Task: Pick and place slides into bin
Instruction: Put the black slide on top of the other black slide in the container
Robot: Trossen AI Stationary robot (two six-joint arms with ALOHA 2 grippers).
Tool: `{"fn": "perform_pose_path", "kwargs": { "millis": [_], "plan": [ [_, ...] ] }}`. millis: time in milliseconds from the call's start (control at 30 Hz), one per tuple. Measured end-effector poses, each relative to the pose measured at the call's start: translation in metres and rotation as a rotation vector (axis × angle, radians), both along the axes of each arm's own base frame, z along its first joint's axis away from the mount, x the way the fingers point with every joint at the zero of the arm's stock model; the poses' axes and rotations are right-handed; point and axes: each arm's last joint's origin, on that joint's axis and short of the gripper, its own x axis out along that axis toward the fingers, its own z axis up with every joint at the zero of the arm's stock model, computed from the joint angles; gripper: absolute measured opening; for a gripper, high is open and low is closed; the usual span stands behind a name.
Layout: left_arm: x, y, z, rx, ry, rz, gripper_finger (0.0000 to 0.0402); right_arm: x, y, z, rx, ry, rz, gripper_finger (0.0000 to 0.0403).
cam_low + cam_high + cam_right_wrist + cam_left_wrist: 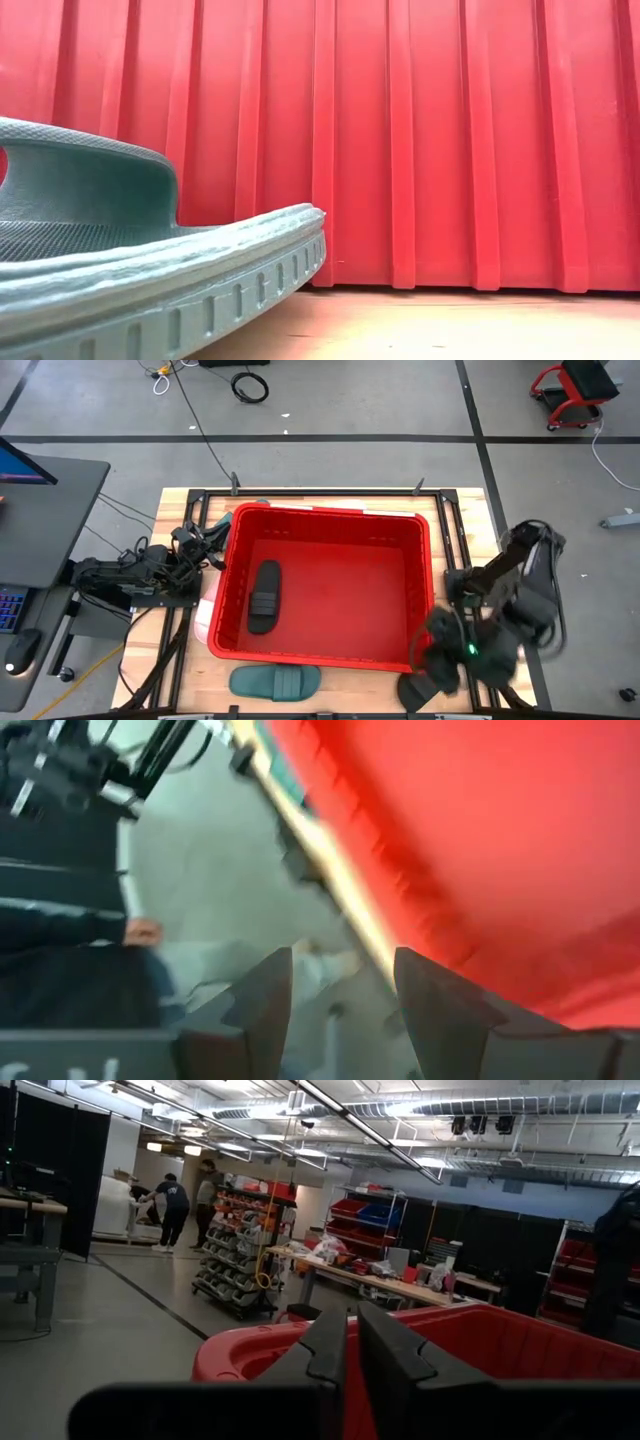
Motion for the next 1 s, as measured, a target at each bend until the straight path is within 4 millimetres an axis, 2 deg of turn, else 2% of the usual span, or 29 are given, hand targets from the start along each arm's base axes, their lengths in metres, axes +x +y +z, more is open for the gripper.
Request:
{"fn": "perform_pose_path", "kwargs": {
  "millis": [133, 233, 433, 667, 833, 1000],
  "plan": [
    [0.0, 0.0, 0.0, 0.0, 0.0, 0.0, 0.0028, -0.005, 0.04, -0.011, 0.108, 0.007, 0.001, 0.0183],
    [0.0, 0.0, 0.0, 0.0, 0.0, 0.0, 0.0029, -0.006, 0.065, -0.024, 0.127, 0.014, 0.03, 0.0183],
    [0.0, 0.0, 0.0, 0.0, 0.0, 0.0, 0.0038, -0.01, 0.097, -0.056, 0.027, 0.071, 0.077, 0.0183],
    [0.0, 0.0, 0.0, 0.0, 0.0, 0.0, 0.0037, -0.025, 0.101, -0.089, -0.236, 0.216, 0.081, 0.0196],
    [0.0, 0.0, 0.0, 0.0, 0.0, 0.0, 0.003, -0.041, 0.098, -0.092, -0.309, 0.258, 0.05, 0.0236],
    [0.0, 0.0, 0.0, 0.0, 0.0, 0.0, 0.0029, -0.07, 0.106, -0.096, -0.346, 0.22, 0.06, 0.028]
  ]
}}
